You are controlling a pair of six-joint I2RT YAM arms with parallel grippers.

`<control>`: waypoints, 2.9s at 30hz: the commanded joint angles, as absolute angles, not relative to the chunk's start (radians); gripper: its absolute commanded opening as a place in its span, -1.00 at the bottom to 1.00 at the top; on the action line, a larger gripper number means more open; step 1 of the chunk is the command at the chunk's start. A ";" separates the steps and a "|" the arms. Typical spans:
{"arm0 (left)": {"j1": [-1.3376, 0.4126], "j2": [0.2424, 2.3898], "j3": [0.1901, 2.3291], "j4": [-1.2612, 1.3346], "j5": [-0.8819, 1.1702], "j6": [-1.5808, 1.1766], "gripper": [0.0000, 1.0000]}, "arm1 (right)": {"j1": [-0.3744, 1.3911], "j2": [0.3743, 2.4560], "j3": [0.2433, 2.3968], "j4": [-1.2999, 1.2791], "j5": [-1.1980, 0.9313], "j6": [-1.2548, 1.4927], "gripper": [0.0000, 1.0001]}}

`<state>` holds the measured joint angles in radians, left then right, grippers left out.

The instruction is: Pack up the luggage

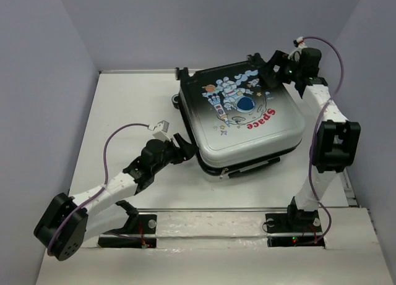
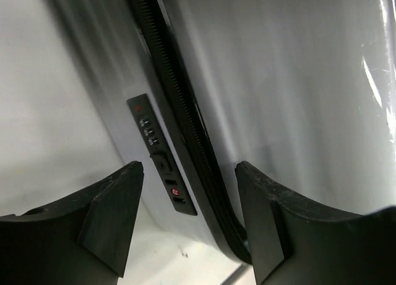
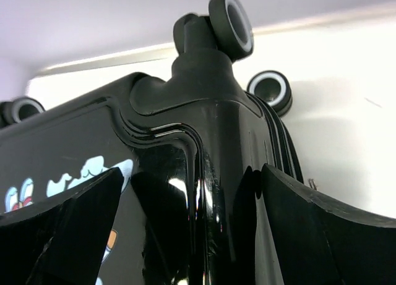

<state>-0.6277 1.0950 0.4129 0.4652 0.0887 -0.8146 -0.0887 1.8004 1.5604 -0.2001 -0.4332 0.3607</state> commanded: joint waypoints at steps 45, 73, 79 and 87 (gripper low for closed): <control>-0.130 1.443 1.092 0.199 0.328 -0.796 0.98 | 0.175 1.192 1.405 -0.232 -0.641 0.402 0.99; -0.137 1.341 1.101 0.468 0.337 -0.968 -0.89 | 0.184 0.600 0.726 -0.387 -0.268 0.472 0.99; -0.160 1.284 1.173 0.342 0.348 -0.945 -0.89 | 0.184 0.588 0.753 -0.416 -0.190 0.479 0.99; -0.184 1.163 1.095 0.265 0.347 -0.928 -0.88 | 0.184 0.557 0.792 -0.446 -0.184 0.477 0.99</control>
<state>-0.1692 1.3018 1.0813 0.1410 0.3134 -0.9112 0.1783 0.5861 0.7311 -0.4370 -0.2146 0.4763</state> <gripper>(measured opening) 0.686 0.995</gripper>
